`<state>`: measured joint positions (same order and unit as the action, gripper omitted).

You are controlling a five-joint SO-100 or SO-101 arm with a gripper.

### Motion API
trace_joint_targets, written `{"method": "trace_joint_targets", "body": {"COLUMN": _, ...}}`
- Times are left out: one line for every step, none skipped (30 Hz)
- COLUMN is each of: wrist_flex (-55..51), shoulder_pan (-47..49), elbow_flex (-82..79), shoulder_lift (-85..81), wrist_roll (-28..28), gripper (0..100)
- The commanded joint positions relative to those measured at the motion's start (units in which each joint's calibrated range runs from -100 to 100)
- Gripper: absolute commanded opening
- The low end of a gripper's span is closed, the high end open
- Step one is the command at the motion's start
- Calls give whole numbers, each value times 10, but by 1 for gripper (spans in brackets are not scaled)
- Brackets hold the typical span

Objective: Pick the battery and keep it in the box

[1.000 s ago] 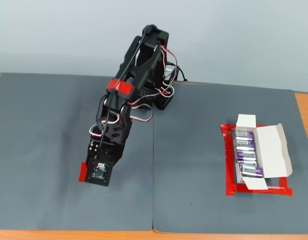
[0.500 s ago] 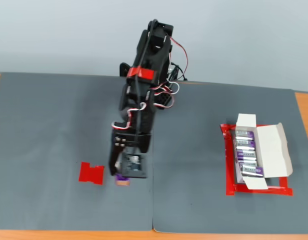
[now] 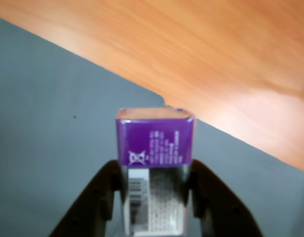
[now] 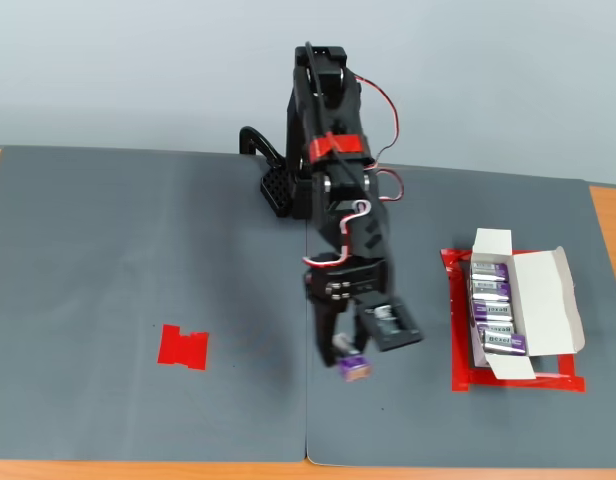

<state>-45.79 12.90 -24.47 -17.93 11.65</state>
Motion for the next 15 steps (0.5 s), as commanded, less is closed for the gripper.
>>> {"method": "trace_joint_targets", "body": {"wrist_flex": -1, "shoulder_pan": 47, "elbow_flex": 41, "shoulder_lift": -30, "wrist_roll": 0, "gripper": 5}}
{"method": "trace_joint_targets", "body": {"wrist_flex": -1, "shoulder_pan": 59, "elbow_flex": 41, "shoulder_lift": -28, "wrist_roll": 0, "gripper": 5}}
{"method": "trace_joint_targets", "body": {"wrist_flex": -1, "shoulder_pan": 71, "elbow_flex": 41, "shoulder_lift": -28, "wrist_roll": 0, "gripper": 5}}
{"method": "trace_joint_targets", "body": {"wrist_flex": -1, "shoulder_pan": 84, "elbow_flex": 41, "shoulder_lift": -28, "wrist_roll": 0, "gripper": 5}}
{"method": "trace_joint_targets", "body": {"wrist_flex": -1, "shoulder_pan": 97, "elbow_flex": 41, "shoulder_lift": -29, "wrist_roll": 0, "gripper": 5}}
{"method": "trace_joint_targets", "body": {"wrist_flex": -1, "shoulder_pan": 110, "elbow_flex": 41, "shoulder_lift": -29, "wrist_roll": 0, "gripper": 5}}
{"method": "trace_joint_targets", "body": {"wrist_flex": -1, "shoulder_pan": 124, "elbow_flex": 41, "shoulder_lift": -30, "wrist_roll": 0, "gripper": 5}}
{"method": "trace_joint_targets", "body": {"wrist_flex": -1, "shoulder_pan": 137, "elbow_flex": 41, "shoulder_lift": -30, "wrist_roll": 0, "gripper": 5}}
{"method": "trace_joint_targets", "body": {"wrist_flex": -1, "shoulder_pan": 150, "elbow_flex": 41, "shoulder_lift": -27, "wrist_roll": 0, "gripper": 5}}
{"method": "trace_joint_targets", "body": {"wrist_flex": -1, "shoulder_pan": 162, "elbow_flex": 41, "shoulder_lift": -26, "wrist_roll": 0, "gripper": 5}}
{"method": "trace_joint_targets", "body": {"wrist_flex": -1, "shoulder_pan": 176, "elbow_flex": 41, "shoulder_lift": -25, "wrist_roll": 0, "gripper": 5}}
{"method": "trace_joint_targets", "body": {"wrist_flex": -1, "shoulder_pan": 189, "elbow_flex": 41, "shoulder_lift": -23, "wrist_roll": 0, "gripper": 5}}
{"method": "trace_joint_targets", "body": {"wrist_flex": -1, "shoulder_pan": 203, "elbow_flex": 41, "shoulder_lift": -22, "wrist_roll": 0, "gripper": 5}}
{"method": "trace_joint_targets", "body": {"wrist_flex": -1, "shoulder_pan": 216, "elbow_flex": 41, "shoulder_lift": -20, "wrist_roll": 0, "gripper": 5}}
{"method": "trace_joint_targets", "body": {"wrist_flex": -1, "shoulder_pan": 228, "elbow_flex": 41, "shoulder_lift": -20, "wrist_roll": 0, "gripper": 5}}
